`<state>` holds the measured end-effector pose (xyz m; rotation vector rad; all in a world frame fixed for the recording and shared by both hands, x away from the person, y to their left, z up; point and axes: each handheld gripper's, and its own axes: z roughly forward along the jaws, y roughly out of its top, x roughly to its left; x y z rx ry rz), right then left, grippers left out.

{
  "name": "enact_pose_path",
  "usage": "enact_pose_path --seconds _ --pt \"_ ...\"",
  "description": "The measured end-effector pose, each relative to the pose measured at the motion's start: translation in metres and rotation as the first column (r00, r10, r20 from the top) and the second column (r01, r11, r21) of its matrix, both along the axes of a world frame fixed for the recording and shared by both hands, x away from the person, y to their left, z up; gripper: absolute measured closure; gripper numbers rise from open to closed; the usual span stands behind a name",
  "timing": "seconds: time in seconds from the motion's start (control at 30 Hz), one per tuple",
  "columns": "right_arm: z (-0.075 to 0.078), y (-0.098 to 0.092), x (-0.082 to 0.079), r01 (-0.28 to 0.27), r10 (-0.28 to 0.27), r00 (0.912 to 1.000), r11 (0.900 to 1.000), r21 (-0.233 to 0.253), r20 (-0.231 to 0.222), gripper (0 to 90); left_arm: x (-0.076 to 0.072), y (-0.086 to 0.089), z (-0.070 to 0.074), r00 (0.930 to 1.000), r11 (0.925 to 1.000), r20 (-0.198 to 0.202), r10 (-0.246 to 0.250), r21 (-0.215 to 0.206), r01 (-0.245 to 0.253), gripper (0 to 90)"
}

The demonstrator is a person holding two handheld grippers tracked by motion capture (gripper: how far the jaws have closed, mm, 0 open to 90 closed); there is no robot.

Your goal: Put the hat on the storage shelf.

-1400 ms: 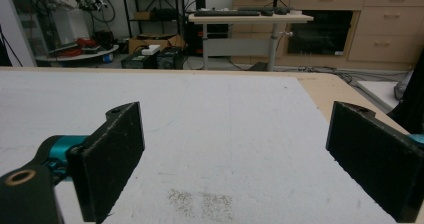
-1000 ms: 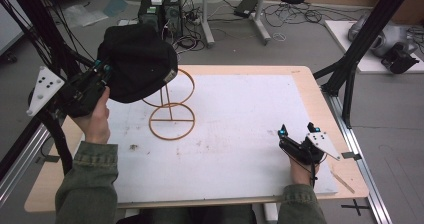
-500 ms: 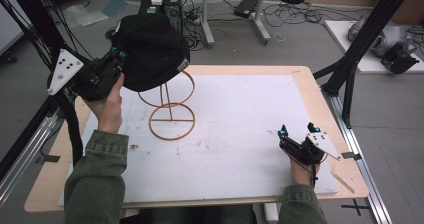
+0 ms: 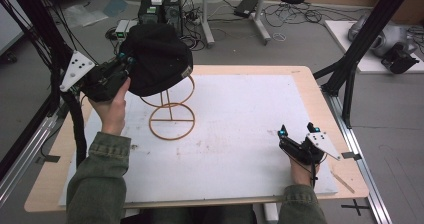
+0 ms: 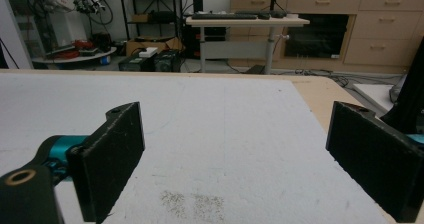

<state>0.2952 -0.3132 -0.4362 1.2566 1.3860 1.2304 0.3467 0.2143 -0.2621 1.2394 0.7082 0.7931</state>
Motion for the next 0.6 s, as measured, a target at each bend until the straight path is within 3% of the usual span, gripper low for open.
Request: enact_pose_path --seconds 0.1,0.37,0.6 --pt "0.000 0.000 0.000 -0.001 0.001 1.0000 1.000 -0.003 0.000 7.6 0.002 -0.001 -0.006 0.9996 0.9999 -0.022 -0.017 -0.003 0.017 87.5" --pt "0.000 0.000 0.001 -0.007 0.007 1.0000 1.000 -0.005 -0.001 7.6 0.003 -0.010 -0.015 0.9978 0.9981 -0.049 -0.044 0.040 0.046 87.5" --pt "-0.001 0.001 0.002 -0.006 0.006 1.0000 1.000 -0.002 -0.004 7.6 0.003 -0.012 -0.022 0.9912 0.9964 -0.115 -0.065 0.047 0.071 87.4"
